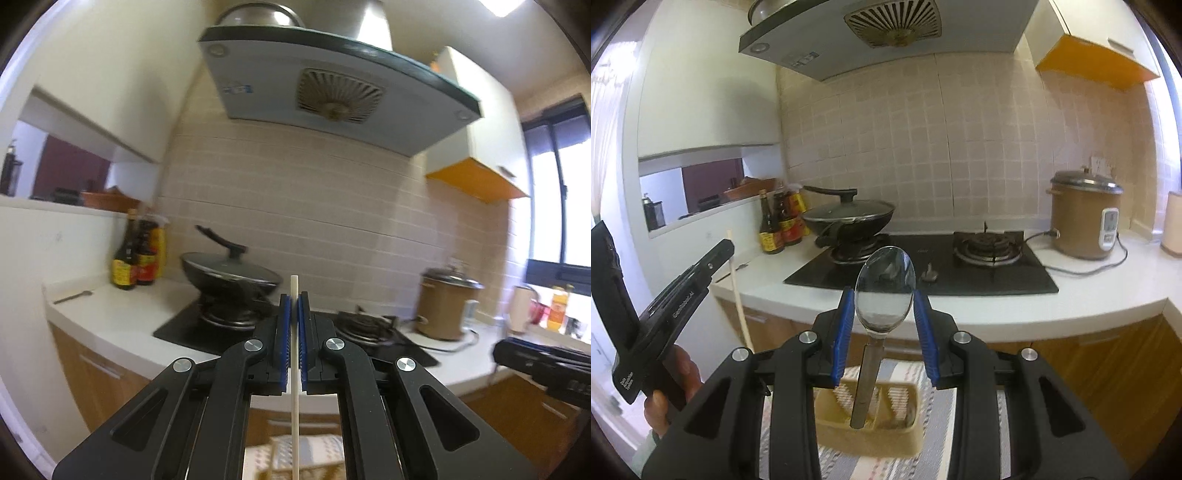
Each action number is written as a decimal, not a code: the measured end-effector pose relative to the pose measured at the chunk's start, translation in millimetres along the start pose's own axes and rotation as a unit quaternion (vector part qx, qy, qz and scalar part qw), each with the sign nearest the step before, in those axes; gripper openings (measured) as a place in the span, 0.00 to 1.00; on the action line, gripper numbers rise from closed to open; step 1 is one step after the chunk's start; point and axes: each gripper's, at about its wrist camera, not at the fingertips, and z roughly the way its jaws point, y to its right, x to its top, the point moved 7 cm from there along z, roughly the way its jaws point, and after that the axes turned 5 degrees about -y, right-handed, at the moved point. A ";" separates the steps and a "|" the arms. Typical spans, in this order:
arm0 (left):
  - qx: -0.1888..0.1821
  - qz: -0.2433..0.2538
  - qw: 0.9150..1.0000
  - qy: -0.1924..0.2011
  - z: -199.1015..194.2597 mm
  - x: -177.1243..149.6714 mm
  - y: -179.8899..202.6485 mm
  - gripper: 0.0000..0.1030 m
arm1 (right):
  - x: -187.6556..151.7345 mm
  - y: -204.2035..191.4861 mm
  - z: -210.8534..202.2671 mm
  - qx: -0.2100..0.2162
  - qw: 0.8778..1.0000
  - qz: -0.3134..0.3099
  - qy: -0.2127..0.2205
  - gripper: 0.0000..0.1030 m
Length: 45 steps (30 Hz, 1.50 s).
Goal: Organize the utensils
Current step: 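Lift the chopstick and clear spoon over the beige basket and open both tools, then move both tools back down to the utensils on the tablecloth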
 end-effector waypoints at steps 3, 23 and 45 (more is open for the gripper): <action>0.017 -0.020 1.000 0.004 17.2 -7.4 -14.6 0.02 | -5.4 -2.6 18.8 -0.037 0.998 -0.037 0.019 0.29; 0.066 -0.020 0.998 0.002 46.7 -72.8 -33.1 0.02 | -65.0 7.2 87.0 -0.078 0.995 -0.061 -0.019 0.29; 0.006 -0.033 0.995 -0.095 -45.3 -89.3 -44.4 0.40 | -111.2 0.9 17.4 -0.059 0.995 -0.029 -0.074 0.34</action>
